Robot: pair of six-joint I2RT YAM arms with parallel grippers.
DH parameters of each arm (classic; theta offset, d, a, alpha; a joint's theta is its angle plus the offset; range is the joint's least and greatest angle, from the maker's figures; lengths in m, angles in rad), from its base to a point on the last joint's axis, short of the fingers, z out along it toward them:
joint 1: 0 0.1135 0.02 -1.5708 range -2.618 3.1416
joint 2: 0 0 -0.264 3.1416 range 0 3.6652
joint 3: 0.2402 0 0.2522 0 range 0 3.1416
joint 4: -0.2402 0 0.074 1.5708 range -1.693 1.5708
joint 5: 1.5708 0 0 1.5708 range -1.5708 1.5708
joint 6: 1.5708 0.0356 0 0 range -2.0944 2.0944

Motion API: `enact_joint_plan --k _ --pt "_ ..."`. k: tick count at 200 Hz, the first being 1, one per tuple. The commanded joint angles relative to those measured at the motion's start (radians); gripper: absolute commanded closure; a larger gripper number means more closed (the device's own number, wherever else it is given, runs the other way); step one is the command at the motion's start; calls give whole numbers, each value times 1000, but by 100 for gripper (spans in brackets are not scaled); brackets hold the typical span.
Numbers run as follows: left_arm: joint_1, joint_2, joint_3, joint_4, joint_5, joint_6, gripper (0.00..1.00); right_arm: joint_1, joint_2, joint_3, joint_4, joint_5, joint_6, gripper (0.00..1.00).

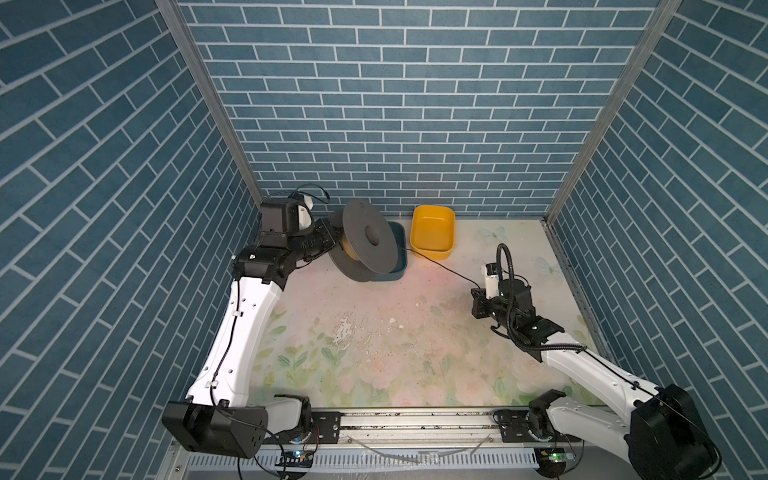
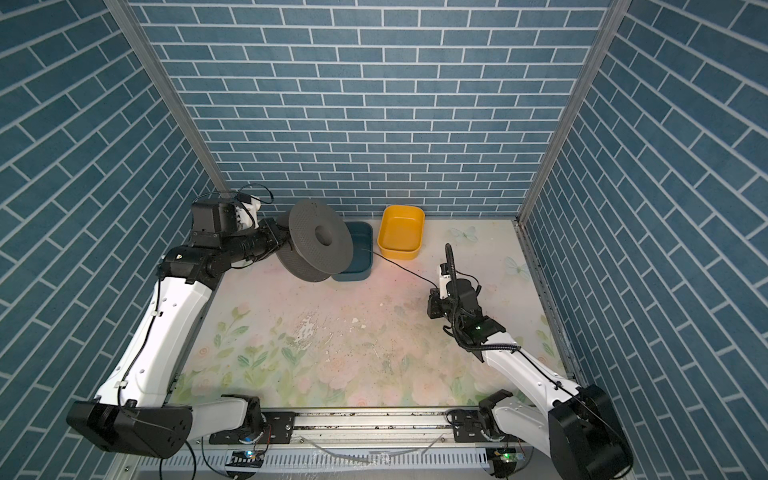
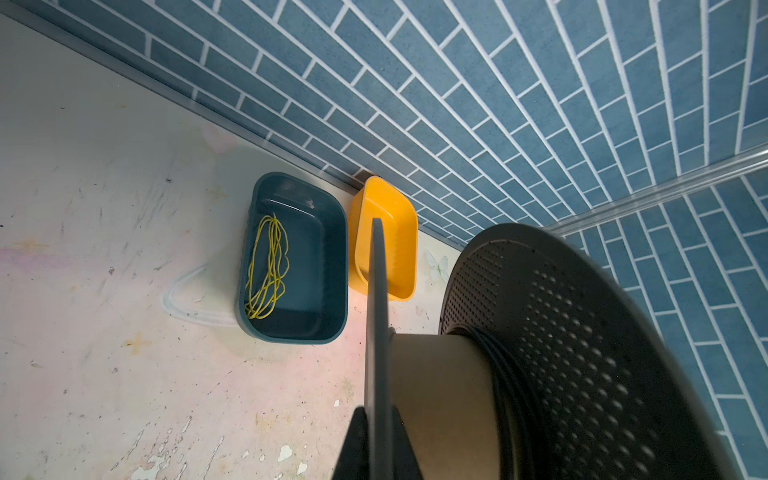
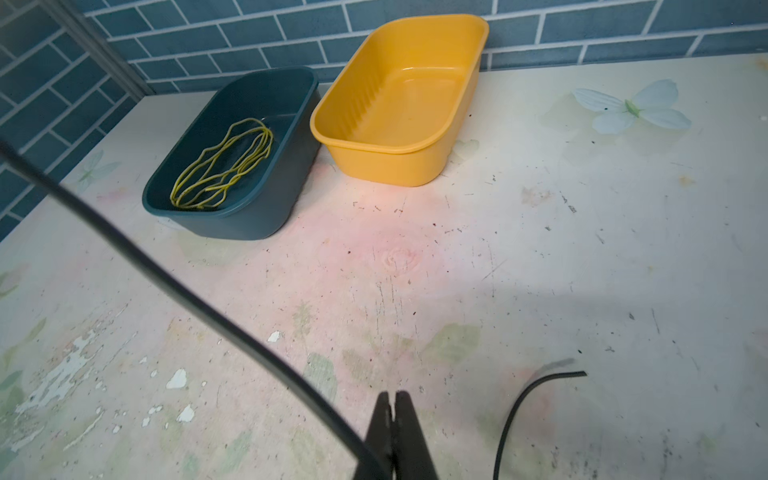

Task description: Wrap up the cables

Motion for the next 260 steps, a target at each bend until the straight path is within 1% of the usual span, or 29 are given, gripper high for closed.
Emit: enact_joint_plan --k 1,23,39,42,80,108,134,144,158,176,189,204,229,260 --pt "12 -10 10 164 -95 -28 100 6 38 59 -54 -107 -75 100" --pt "0 25 22 176 -154 -16 100 52 68 86 -75 -92 -115 100" --pt "-28 31 13 197 -229 2 100 98 67 97 -76 -82 -145 100" --pt "-34 33 12 200 -242 7 100 109 67 98 -77 -59 -151 100" --pt "-124 45 3 236 -392 57 100 234 85 166 -125 1 -230 100" --pt "-206 61 11 261 -525 121 100 313 114 235 -179 2 -281 100" --pt "-236 87 29 270 -557 128 100 377 132 280 -202 28 -311 100" --pt "-255 99 38 267 -589 139 100 398 138 294 -204 31 -321 100" --pt "-297 121 57 261 -650 181 100 436 158 329 -217 54 -339 100" --pt "-354 151 78 252 -719 237 100 498 202 420 -299 108 -370 100" --pt "-388 166 81 249 -766 272 100 535 218 465 -323 138 -382 100" --pt "-424 178 81 239 -809 302 100 556 216 490 -326 141 -384 100" --pt "-488 205 90 219 -869 371 100 573 172 517 -317 108 -368 100" --pt "-535 244 105 170 -891 410 100 573 96 544 -305 88 -342 100"
